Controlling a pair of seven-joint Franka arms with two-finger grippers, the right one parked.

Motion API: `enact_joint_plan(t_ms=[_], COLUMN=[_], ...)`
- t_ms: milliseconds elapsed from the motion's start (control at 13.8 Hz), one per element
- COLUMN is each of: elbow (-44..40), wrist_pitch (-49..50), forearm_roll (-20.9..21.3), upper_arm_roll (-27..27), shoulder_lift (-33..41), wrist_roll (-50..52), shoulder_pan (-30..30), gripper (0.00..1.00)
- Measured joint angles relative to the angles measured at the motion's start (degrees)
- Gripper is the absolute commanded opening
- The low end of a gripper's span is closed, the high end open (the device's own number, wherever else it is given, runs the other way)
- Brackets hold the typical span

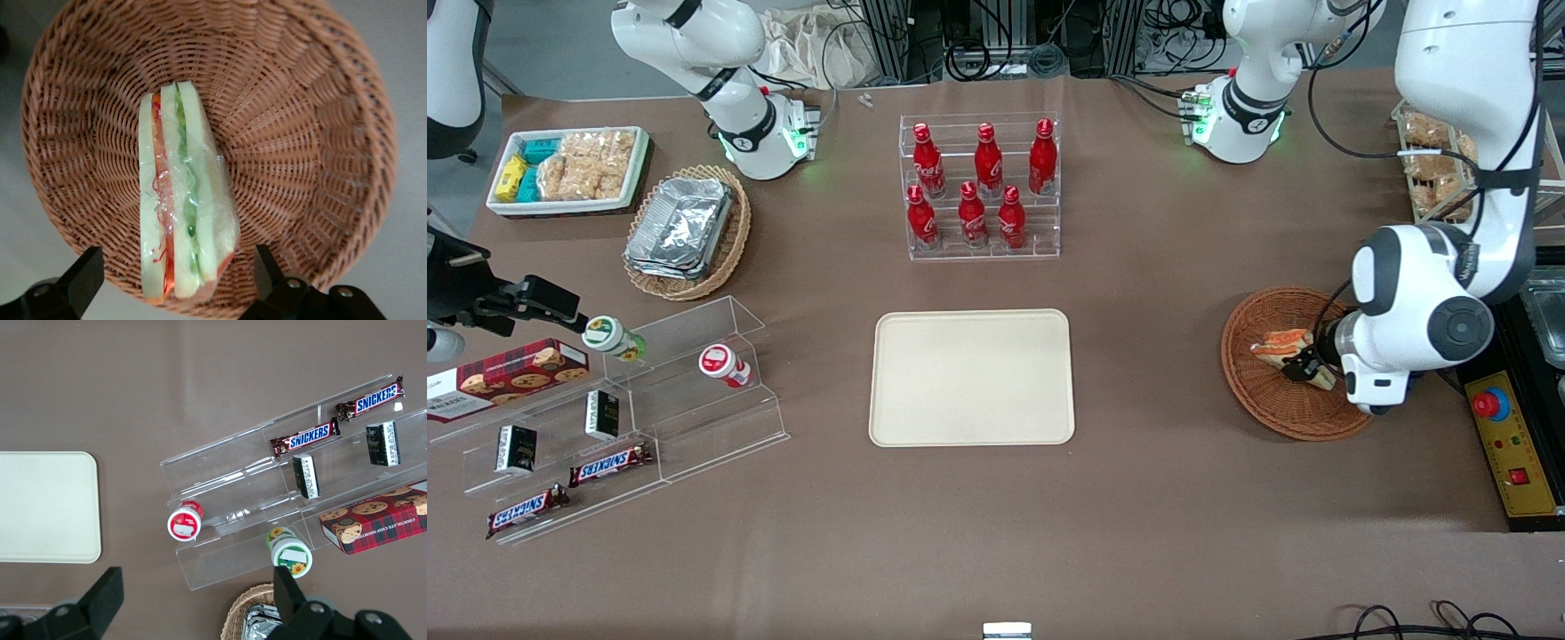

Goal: Place sandwich from basket to tray
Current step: 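Close the left gripper on the sandwich's edge, then lift the sandwich and carry it with the left gripper over the cream tray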

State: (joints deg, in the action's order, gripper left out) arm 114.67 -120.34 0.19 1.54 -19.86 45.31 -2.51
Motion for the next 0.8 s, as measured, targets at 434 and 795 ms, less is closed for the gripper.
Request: enact_joint_plan(t_ms=[434, 795], elbow=[1.5, 0.6], wrist_pitch=[-4.4, -2.6], forearm_roll=[0.0, 0.2], upper_arm_roll=[0.0, 0.0], shoulder_lift=[-1.5, 0.3], wrist_roll=[3.1, 3.2], shoulder_pan=[0.0, 0.0], gripper=[0.04, 0.0])
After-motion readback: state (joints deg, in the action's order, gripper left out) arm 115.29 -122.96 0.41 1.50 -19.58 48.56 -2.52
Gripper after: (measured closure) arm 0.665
